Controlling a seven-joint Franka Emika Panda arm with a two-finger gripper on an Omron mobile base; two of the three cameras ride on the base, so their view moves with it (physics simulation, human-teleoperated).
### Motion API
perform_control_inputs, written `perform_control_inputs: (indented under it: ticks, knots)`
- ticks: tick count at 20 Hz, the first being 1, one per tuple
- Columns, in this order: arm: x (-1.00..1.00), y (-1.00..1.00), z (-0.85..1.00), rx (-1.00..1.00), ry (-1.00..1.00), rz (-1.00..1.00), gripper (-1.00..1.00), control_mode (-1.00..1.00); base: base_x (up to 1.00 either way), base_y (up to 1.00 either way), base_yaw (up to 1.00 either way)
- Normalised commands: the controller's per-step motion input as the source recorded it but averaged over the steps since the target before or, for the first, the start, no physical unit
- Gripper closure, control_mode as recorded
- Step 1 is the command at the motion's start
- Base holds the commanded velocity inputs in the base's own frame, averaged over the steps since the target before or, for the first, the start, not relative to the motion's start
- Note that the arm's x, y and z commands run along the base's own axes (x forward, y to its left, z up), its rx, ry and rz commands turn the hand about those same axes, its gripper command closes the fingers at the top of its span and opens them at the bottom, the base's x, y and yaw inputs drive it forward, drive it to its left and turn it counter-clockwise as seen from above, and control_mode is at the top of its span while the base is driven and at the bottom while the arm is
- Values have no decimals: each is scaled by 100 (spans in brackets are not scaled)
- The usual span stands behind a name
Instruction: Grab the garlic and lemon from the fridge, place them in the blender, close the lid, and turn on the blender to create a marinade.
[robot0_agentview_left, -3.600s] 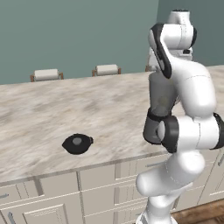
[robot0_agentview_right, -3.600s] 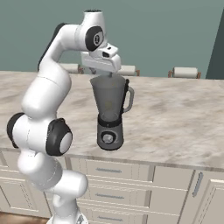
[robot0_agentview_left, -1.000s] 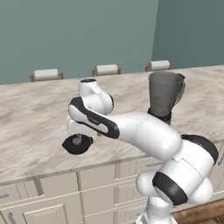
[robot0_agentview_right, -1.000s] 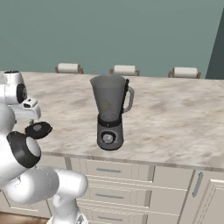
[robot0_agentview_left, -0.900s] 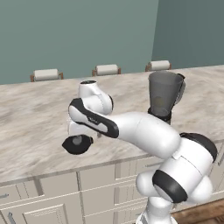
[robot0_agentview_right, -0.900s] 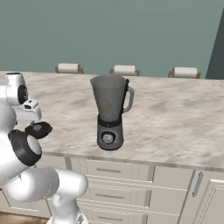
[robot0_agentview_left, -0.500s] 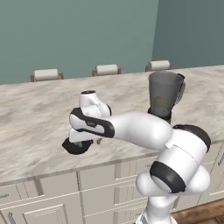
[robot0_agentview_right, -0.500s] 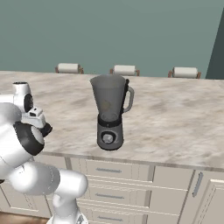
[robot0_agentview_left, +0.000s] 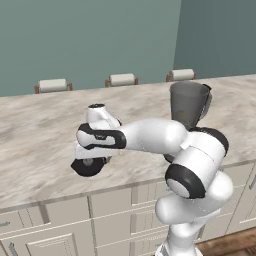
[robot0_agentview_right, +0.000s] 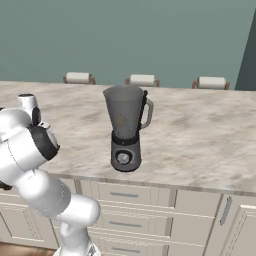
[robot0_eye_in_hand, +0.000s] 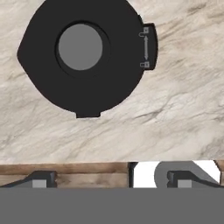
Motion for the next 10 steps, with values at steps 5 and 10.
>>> perform_control_inputs:
  ticks: [5, 10]
  knots:
    - [11, 10, -45, -7, 0, -1, -100, -100, 0, 0, 0]
    - [18, 2, -17, -2, -1, -1, -100, -100, 0, 0, 0]
